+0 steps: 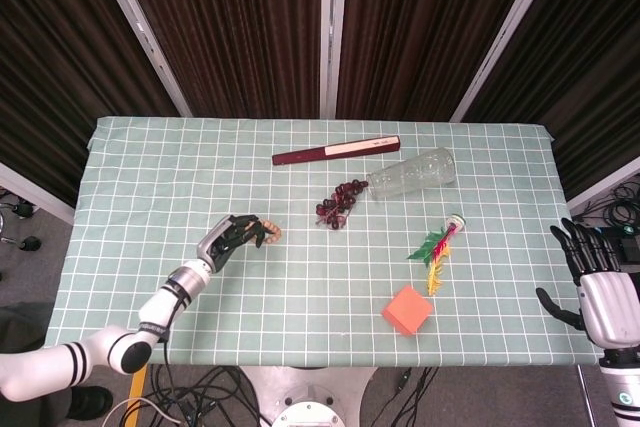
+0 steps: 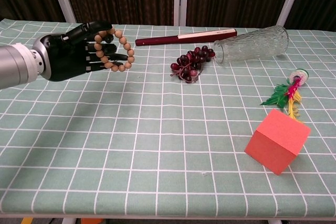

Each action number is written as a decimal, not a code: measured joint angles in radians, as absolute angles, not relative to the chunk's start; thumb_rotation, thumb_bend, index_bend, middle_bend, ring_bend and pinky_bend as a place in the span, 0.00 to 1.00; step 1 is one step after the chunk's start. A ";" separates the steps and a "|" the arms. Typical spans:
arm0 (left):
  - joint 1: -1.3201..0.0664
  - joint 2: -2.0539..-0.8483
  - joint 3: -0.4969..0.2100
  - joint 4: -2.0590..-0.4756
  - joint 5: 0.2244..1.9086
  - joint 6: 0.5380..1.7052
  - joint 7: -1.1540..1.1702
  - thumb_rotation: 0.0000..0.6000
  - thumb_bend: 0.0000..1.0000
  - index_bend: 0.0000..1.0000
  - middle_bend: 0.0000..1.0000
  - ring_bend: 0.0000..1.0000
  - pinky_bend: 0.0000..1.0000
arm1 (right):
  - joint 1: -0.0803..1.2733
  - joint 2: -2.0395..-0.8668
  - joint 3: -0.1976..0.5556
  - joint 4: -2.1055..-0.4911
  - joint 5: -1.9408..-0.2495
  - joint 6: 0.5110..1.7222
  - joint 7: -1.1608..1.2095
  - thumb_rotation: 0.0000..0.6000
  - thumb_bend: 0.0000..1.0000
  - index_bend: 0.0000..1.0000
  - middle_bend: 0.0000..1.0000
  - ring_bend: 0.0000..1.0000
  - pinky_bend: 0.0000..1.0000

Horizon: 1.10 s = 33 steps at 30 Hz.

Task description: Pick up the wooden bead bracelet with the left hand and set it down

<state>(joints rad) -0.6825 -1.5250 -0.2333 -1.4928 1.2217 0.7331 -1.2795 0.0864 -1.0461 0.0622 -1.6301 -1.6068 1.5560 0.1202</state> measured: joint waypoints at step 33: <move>-0.638 -1.544 -0.289 -1.503 1.237 0.705 -1.240 0.46 0.47 0.69 0.73 0.35 0.10 | 0.080 -1.039 0.059 -1.640 -1.610 1.563 0.112 1.00 0.16 0.00 0.00 0.00 0.00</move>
